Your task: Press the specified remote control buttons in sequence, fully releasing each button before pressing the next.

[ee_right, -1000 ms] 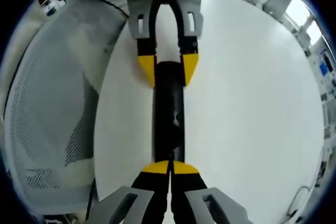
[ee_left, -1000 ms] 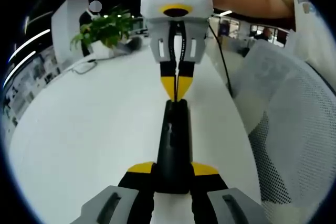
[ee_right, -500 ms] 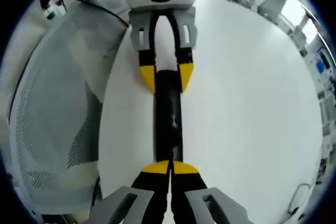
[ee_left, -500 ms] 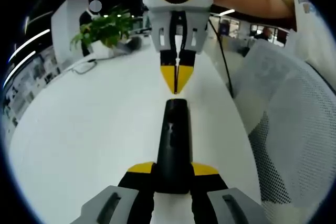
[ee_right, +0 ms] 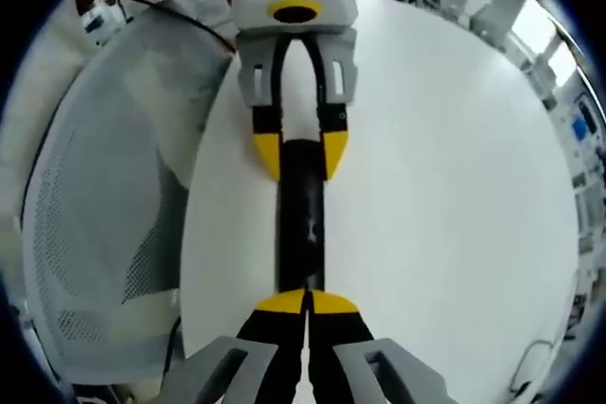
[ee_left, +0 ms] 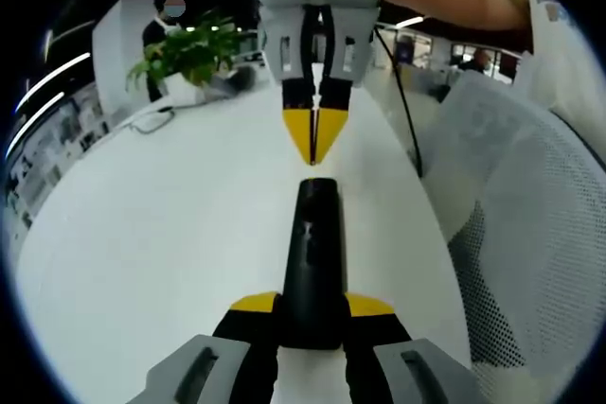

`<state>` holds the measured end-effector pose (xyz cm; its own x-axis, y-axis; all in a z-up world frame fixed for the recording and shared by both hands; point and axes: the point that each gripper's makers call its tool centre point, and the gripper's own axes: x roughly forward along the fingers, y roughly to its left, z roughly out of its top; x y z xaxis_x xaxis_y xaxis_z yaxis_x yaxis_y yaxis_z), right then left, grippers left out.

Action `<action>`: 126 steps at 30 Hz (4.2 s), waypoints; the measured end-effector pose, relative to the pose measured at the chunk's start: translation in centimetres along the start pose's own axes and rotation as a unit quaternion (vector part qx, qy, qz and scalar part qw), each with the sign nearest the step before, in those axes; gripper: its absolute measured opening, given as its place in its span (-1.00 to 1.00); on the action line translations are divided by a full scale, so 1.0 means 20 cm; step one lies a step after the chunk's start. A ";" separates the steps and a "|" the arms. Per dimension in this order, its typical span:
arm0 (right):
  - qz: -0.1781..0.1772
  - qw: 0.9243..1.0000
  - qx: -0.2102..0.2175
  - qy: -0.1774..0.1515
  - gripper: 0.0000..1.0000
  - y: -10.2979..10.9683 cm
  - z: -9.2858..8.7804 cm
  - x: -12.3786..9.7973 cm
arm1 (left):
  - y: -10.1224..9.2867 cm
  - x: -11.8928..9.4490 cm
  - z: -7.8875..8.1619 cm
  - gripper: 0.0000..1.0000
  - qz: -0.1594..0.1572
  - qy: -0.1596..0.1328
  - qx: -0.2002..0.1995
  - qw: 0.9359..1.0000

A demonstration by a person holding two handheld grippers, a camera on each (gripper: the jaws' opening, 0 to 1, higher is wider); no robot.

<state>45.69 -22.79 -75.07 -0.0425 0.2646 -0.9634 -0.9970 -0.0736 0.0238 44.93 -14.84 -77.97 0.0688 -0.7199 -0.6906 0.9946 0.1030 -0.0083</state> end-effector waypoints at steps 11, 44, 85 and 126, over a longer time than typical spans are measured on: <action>0.005 1.000 -0.004 0.005 -1.00 0.00 0.00 0.03 | 0.00 0.00 0.00 -0.51 0.000 -0.001 0.000 1.000; 0.013 1.000 -0.002 0.017 -1.00 0.03 -0.03 0.12 | 0.00 0.00 0.01 -0.51 0.001 -0.004 -0.002 1.000; 0.006 1.000 0.015 0.011 -1.00 0.02 -0.02 0.09 | 0.00 0.00 0.00 -0.51 0.002 -0.005 -0.004 1.000; -0.002 1.000 0.000 0.001 -1.00 0.00 0.06 0.02 | 0.00 0.00 0.01 -0.51 0.004 -0.006 -0.003 1.000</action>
<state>45.62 -21.50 -75.22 -0.0388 0.2637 -0.9638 -0.9972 -0.0725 0.0203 45.03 -14.92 -77.91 0.0771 -0.7279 -0.6813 0.9936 0.1128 -0.0081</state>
